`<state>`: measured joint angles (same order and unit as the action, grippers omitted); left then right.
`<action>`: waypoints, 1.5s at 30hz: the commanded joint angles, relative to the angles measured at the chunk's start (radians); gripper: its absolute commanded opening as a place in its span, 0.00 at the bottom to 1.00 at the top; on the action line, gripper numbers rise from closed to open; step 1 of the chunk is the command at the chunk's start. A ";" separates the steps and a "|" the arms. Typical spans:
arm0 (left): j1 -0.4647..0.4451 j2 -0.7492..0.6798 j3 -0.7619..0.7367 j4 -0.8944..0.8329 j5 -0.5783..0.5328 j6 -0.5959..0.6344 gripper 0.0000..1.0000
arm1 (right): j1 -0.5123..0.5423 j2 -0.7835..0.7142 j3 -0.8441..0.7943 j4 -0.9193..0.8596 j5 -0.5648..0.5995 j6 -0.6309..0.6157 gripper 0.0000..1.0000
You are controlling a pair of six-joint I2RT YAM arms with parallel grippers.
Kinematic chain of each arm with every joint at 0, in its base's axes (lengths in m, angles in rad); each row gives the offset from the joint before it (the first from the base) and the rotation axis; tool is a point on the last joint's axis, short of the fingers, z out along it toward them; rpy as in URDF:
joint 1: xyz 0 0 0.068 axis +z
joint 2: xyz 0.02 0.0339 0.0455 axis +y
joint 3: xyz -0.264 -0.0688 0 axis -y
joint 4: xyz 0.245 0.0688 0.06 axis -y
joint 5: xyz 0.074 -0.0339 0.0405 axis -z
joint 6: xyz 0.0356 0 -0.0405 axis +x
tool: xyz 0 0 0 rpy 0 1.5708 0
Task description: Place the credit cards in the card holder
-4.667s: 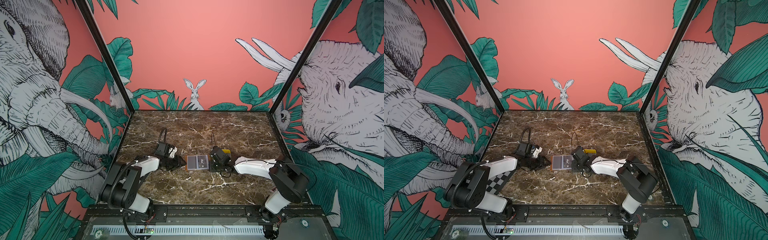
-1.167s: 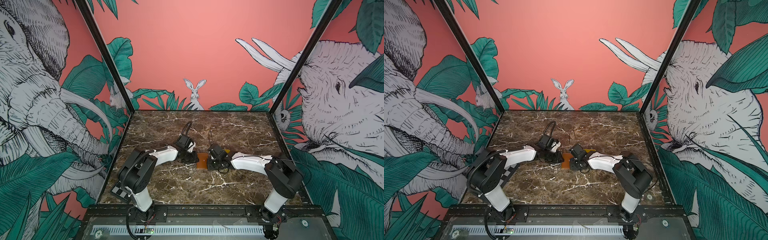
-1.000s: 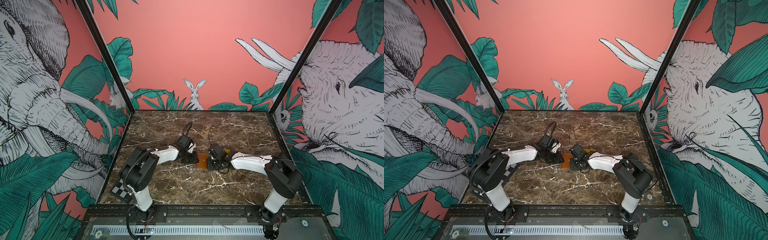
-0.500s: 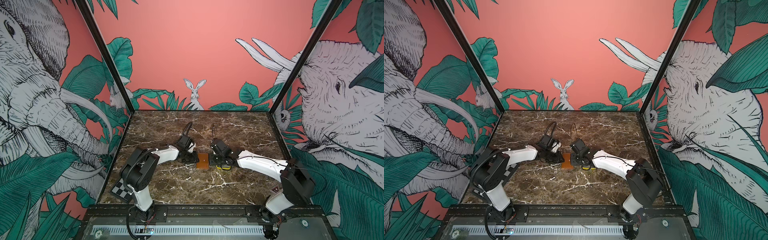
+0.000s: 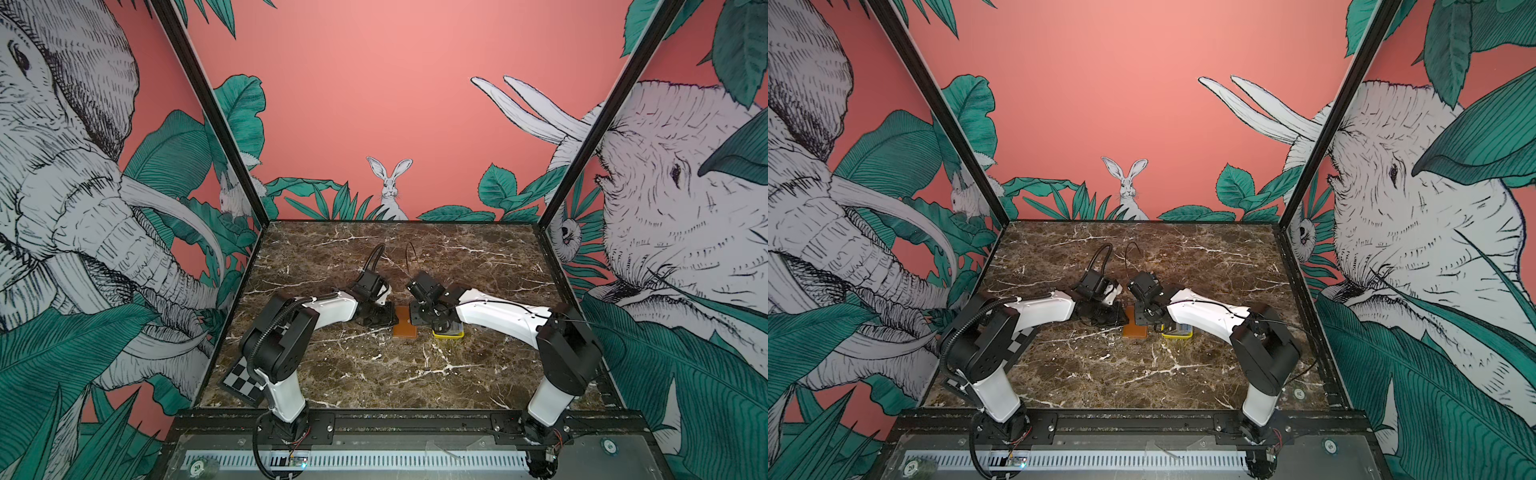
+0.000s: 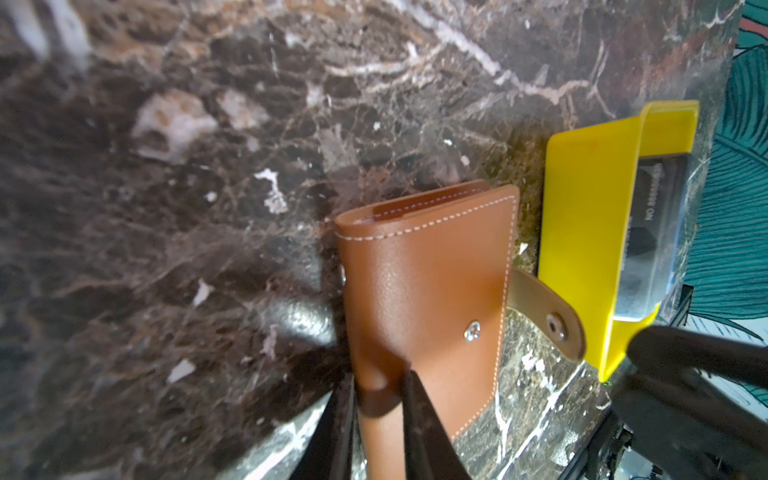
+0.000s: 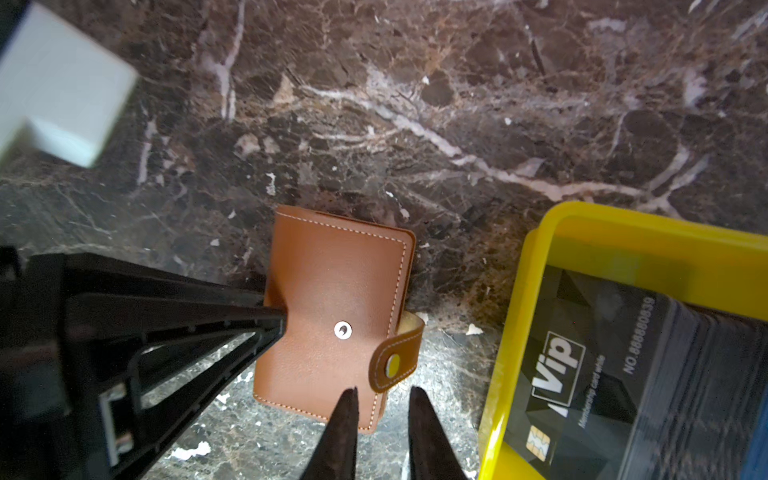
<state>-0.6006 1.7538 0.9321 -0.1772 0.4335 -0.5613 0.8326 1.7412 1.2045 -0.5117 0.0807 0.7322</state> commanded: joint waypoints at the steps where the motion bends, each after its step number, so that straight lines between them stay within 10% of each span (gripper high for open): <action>1: -0.004 -0.013 -0.029 0.020 0.010 -0.020 0.22 | 0.006 0.015 0.020 -0.014 0.027 0.005 0.23; 45: -0.013 -0.006 -0.045 0.080 0.051 -0.064 0.22 | 0.028 0.122 0.032 0.080 -0.014 -0.001 0.00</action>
<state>-0.6060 1.7538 0.8948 -0.0959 0.4744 -0.6212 0.8543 1.8442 1.2114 -0.4294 0.0715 0.7326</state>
